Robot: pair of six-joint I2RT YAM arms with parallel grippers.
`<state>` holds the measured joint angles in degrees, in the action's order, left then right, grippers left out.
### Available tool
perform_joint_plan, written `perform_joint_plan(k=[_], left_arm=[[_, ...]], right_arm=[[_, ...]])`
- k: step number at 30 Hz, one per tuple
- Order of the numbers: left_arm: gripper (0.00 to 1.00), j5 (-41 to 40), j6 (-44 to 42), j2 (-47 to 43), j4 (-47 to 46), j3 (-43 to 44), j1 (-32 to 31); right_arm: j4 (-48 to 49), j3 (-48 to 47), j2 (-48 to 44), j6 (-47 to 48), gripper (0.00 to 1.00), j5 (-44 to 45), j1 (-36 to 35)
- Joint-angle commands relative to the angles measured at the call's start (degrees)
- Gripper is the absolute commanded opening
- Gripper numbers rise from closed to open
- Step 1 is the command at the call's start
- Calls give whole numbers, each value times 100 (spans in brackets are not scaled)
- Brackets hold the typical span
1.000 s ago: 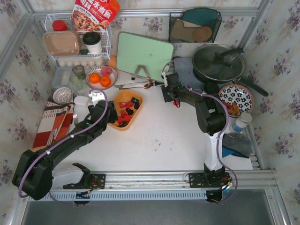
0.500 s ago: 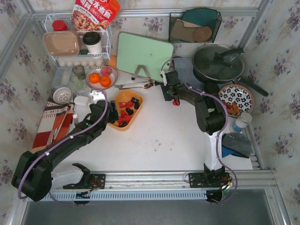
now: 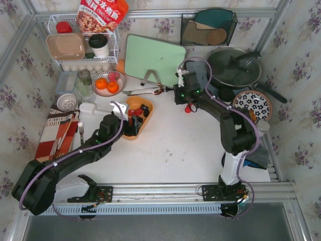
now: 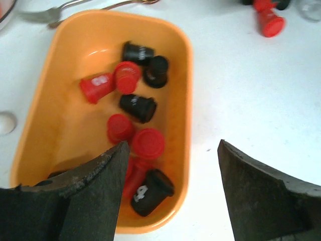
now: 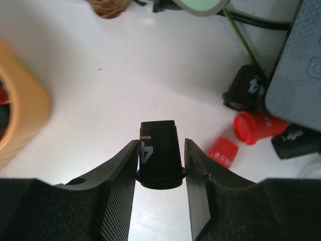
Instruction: Mix the coffee capsules in the storage basket
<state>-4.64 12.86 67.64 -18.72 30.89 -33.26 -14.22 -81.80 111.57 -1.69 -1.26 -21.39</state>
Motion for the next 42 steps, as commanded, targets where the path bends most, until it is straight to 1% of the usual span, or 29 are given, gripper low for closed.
perform_joint_plan(k=[1, 4, 7, 8, 13, 16, 17, 21, 24, 28, 42], left_arm=[[75, 857, -619, 98, -2006, -389, -137], [77, 1346, -871, 276, -2723, -575, -204], [79, 1719, -1239, 418, -3074, -598, -404], [79, 1852, -1409, 457, -3174, -606, -505], [82, 2079, -2538, 648, -3624, -658, -1080], [83, 2282, -3041, 703, -3821, -647, -1267], [83, 2290, -3089, 713, -3817, -608, -1300], [82, 2270, -3176, 753, -3753, -456, -1352], [78, 2255, -3298, 762, -3764, -394, -1423], [75, 2205, -3449, 761, -3740, -356, -1509], [74, 2033, -3683, 709, -3729, -269, -1710]], right_arm=[[723, 748, -723, -705, 24, -729, -54], [1351, 1426, -1462, -1057, 24, -940, -223], [1769, 2071, -2084, -1351, 24, -1058, -454], [2069, 2309, -2266, -1501, 24, -1110, -528], [3129, 3338, -3126, -2305, 24, -1382, -801], [3465, 3752, -3498, -2528, 24, -1459, -901], [3522, 3858, -3630, -2553, 24, -1463, -1123], [3684, 4206, -4030, -2559, 24, -1479, -1333], [3623, 4363, -4229, -2567, 24, -1510, -1438], [3614, 4575, -4507, -2602, 24, -1445, -1557], [3410, 4599, -4582, -2688, 24, -1434, -1716]])
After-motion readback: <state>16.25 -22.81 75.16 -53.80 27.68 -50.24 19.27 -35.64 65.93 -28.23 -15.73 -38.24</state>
